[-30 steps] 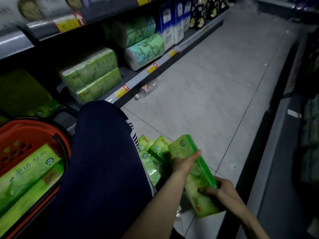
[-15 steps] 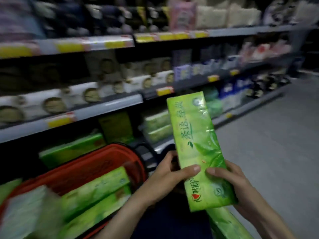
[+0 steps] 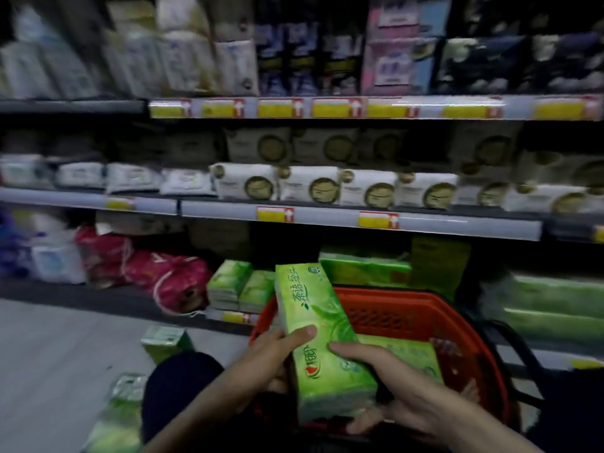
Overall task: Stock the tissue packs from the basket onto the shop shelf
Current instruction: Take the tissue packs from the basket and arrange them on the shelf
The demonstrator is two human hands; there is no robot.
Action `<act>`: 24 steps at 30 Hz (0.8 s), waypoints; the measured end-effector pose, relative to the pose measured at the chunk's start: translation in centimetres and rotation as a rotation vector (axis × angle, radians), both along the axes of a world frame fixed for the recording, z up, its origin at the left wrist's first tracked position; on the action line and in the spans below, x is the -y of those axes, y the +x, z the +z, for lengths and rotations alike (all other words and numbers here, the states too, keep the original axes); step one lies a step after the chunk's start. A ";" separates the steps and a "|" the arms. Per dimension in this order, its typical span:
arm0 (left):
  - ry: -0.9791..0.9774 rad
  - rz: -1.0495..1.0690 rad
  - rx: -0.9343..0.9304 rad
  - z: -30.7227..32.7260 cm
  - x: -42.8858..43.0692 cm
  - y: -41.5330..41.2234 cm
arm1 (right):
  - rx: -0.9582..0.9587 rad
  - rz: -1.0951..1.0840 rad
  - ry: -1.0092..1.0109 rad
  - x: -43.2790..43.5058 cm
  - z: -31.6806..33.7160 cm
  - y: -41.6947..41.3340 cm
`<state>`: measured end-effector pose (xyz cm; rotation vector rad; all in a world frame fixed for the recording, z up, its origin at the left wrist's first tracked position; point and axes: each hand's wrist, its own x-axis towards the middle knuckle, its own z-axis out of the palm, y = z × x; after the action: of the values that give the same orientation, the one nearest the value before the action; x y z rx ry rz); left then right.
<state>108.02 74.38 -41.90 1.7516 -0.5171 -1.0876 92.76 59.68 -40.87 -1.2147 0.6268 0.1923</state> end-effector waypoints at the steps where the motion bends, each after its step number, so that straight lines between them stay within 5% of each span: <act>1: 0.036 0.011 0.028 0.0 -0.4 1.3 | -0.012 0.050 0.018 -0.6 -0.4 1.4; 10: 0.210 0.010 -0.027 -1.8 2.0 14.0 | -0.005 -0.065 0.060 -0.2 -2.4 12.1; 18: -0.007 0.286 -0.157 -4.4 8.0 21.0 | -0.015 -0.159 -0.054 4.6 -3.5 22.8; 24: -0.172 0.478 -0.422 -8.4 8.9 23.4 | -0.076 -0.196 -0.151 6.3 -7.2 30.0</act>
<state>131.44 65.47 -50.30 1.3463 0.0696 -0.9913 122.76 53.39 -48.04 -1.2869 0.8337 0.0264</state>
